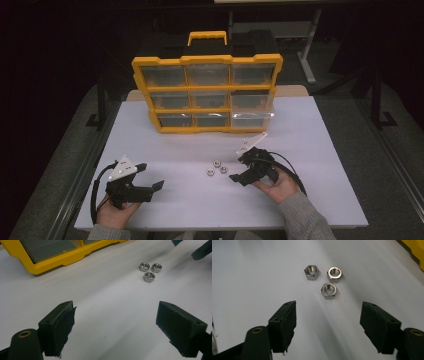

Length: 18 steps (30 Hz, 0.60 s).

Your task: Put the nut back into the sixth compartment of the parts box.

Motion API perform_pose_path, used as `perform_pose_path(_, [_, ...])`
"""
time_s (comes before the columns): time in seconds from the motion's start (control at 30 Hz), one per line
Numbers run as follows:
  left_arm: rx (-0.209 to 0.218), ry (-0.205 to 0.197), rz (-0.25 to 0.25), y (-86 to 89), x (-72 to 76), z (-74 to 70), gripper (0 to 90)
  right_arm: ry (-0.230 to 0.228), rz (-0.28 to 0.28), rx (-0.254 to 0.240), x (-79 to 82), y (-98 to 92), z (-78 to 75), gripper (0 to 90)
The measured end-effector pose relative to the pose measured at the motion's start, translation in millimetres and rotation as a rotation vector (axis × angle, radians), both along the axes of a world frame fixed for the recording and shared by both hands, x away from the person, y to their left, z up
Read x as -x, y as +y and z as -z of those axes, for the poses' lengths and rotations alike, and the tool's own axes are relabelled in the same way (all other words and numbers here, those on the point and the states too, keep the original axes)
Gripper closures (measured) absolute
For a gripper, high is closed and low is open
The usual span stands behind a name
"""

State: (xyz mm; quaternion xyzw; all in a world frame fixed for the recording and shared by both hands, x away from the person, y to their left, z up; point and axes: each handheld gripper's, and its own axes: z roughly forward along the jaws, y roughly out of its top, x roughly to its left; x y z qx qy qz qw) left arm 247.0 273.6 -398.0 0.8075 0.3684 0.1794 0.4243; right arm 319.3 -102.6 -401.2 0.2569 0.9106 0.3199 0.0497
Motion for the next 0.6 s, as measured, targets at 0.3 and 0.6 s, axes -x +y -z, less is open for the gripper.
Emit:
perform_pose_path(0.3, [-0.010, -0.004, 0.014, 0.7, -0.8, -0.1, 14.8, 0.025, -0.042, -0.016, -17.7, 15.3, 6.4, 36.3])
perform_pose_path(0.6, [-0.008, -0.003, 0.014, 0.6, -1.0, 0.3, 14.8, 0.050, -0.081, 0.019, -36.9, 32.9, 16.5, 45.9])
